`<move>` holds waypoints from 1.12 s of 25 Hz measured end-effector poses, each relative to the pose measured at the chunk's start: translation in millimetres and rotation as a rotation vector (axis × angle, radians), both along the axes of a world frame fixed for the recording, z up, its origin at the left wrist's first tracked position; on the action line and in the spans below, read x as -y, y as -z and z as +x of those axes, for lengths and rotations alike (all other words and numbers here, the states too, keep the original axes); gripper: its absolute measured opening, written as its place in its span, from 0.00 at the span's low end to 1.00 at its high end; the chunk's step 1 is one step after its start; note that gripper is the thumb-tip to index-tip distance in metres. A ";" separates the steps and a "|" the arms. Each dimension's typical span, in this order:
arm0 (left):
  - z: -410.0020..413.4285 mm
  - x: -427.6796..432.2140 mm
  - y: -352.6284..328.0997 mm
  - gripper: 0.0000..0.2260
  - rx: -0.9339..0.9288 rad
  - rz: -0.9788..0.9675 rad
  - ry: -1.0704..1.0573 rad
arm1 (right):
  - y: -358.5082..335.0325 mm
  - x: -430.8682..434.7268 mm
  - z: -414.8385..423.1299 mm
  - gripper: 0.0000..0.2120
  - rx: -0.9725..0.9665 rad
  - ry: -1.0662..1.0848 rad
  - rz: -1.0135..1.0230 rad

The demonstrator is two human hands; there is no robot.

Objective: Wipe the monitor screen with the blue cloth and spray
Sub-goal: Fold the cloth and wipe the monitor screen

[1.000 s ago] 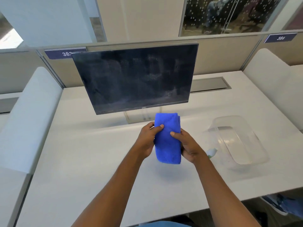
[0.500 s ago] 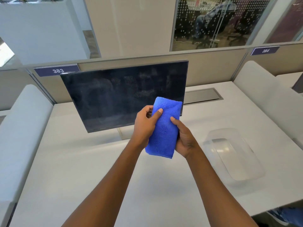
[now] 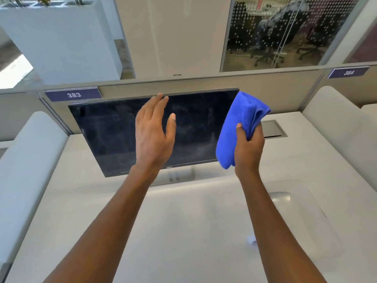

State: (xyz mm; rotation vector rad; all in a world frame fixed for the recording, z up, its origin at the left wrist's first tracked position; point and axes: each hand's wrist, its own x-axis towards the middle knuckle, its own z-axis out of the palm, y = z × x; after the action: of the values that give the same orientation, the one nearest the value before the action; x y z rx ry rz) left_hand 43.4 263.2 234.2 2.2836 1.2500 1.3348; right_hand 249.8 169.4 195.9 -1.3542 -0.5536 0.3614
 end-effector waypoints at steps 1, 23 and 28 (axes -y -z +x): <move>-3.5 -10.2 -3.0 0.22 -0.087 0.040 -0.028 | -1.0 -8.6 6.6 0.18 0.134 0.083 -0.027; -18.4 -87.9 2.4 0.22 -0.362 0.050 0.012 | 82.0 -85.8 72.9 0.41 1.841 -0.013 -0.310; -18.9 -87.9 3.8 0.22 -0.351 0.070 0.011 | 114.5 -65.2 82.4 0.39 2.053 -0.348 -0.347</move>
State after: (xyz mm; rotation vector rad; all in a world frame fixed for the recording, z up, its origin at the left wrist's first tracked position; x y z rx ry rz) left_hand 24.5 351.1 230.4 2.6546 1.3030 1.0170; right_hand 332.2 234.6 81.4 -1.5673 -2.4755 -0.9186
